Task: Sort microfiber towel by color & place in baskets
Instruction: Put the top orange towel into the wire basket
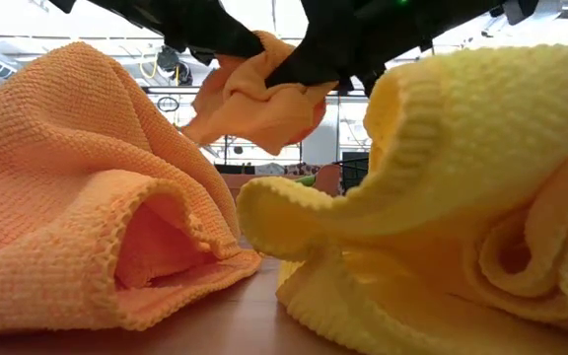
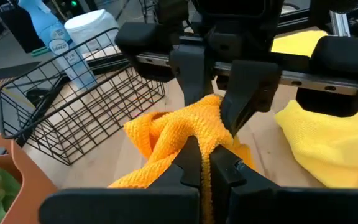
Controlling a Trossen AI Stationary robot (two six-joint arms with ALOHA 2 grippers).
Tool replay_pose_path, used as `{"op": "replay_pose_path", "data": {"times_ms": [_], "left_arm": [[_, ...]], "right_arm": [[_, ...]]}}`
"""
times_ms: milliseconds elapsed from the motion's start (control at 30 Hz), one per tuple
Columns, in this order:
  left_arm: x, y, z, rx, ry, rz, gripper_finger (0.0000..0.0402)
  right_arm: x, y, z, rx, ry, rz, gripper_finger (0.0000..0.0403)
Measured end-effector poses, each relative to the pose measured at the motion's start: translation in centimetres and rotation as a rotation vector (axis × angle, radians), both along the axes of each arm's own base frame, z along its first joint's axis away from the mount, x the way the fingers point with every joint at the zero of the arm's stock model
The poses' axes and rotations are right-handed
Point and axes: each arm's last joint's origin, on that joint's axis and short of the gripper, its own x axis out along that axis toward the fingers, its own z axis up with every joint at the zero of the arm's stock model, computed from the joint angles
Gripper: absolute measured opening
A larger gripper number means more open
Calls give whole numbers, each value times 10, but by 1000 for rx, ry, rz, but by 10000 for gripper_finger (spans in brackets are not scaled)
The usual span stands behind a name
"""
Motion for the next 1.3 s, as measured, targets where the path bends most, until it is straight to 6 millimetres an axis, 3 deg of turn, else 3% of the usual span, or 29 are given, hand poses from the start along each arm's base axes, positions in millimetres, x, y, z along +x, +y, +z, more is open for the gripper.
{"op": "replay_pose_path", "data": {"times_ms": [167,433,567,800,1033,1167,1300], "left_arm": [[0,1,0,-36,-5,40,36],[-9,1,-1,4,28,201,215],[-12,2,0,50,26,283,282],[-11,7,2,95,20,293,308],[-5,22,5,110,-2,295,308],[-1,32,7,79,-22,270,309],[1,42,9,55,-30,259,309]], "right_arm": [[-9,-2,18,-38,21,16,17],[-48,-21,74,-57,38,-20,8],[-75,-38,99,-81,68,-64,8],[-135,-82,120,-121,188,-325,8],[-172,-121,107,-91,349,-563,8],[-174,-138,78,-73,427,-624,8],[-167,-150,42,-16,424,-581,8]]}}
